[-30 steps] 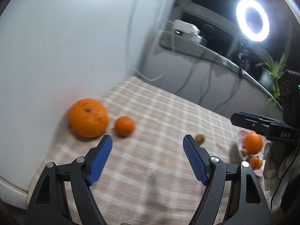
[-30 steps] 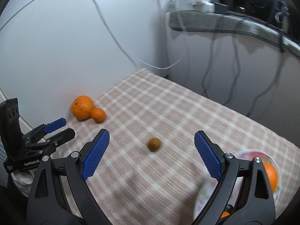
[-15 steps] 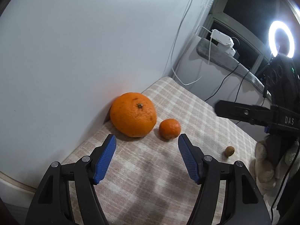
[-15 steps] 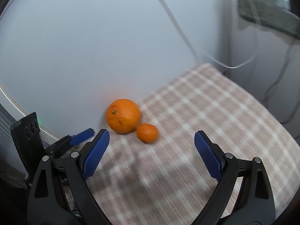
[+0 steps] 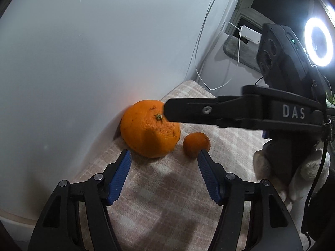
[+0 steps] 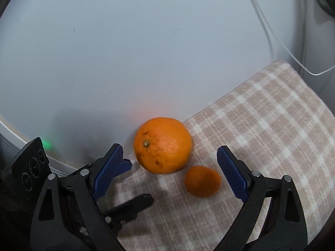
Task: Organize fruits
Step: 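Reach both grippers to the large orange beside the wall, then close the right gripper on the large orange and lift it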
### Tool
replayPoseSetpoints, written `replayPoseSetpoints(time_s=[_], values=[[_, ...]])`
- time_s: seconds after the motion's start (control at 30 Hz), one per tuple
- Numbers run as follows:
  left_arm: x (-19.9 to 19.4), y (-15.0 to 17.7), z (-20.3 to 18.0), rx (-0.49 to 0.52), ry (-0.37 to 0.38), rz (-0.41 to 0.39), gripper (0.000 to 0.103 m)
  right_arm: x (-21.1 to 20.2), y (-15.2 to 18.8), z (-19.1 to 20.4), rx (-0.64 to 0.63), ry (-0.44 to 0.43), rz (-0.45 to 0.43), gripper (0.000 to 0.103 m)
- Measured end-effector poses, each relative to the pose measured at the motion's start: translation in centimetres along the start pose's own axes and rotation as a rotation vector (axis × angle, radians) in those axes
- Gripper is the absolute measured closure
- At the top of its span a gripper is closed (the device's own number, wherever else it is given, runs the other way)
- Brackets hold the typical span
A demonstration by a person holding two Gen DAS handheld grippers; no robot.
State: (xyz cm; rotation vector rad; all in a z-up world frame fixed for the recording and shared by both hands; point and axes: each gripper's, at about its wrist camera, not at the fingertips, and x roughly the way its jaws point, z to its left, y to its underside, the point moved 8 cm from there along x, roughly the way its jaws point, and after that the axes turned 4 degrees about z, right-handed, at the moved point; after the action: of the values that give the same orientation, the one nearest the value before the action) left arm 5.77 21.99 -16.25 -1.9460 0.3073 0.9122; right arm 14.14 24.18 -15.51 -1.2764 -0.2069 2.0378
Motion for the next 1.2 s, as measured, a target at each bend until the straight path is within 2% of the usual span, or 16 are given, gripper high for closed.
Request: replayPoseSetpoints(time_s=[0.1,0.27,0.37,0.53,0.73,0.8,0.9,1.2], values=[[0.2,-0.1,0.2,-0.005,-0.004,-0.001,0.04,1.1,-0.5,0.2,0.0,-0.021,0.01,0.012],[0.6,-0.2,0.4,-0.011,-0.015,-0.002,0.044,2.8,-0.8,0.1,0.01,-0.032,0.036,0.024],[0.9,-0.2,0.5,-0.014,-0.018,0.003,0.046,3.6,-1.0,0.5,0.01,-0.05,0.043,0.026],[1.2,-0.3,0.4,-0.016,-0.016,0.006,0.047,4.7,-1.1,0.6,-0.001,-0.026,0.053,0.031],[1.3,-0.2,0.5,-0.017,-0.008,0.004,0.047,5.0,-1.2,0.4,0.009,-0.014,0.048,0.033],[1.2,-0.2,0.6,-0.017,-0.004,0.003,0.049,3.1,-0.6,0.7,0.004,-0.002,0.042,0.034],[1.1,-0.3,0.7,-0.016,0.0,0.001,0.052,3.1,-0.2,1.4,0.0,0.009,0.028,0.034],[0.0,-0.3,-0.8,0.034,-0.004,-0.021,0.052,1.4,1.3,1.6,0.013,-0.004,-0.002,0.035]])
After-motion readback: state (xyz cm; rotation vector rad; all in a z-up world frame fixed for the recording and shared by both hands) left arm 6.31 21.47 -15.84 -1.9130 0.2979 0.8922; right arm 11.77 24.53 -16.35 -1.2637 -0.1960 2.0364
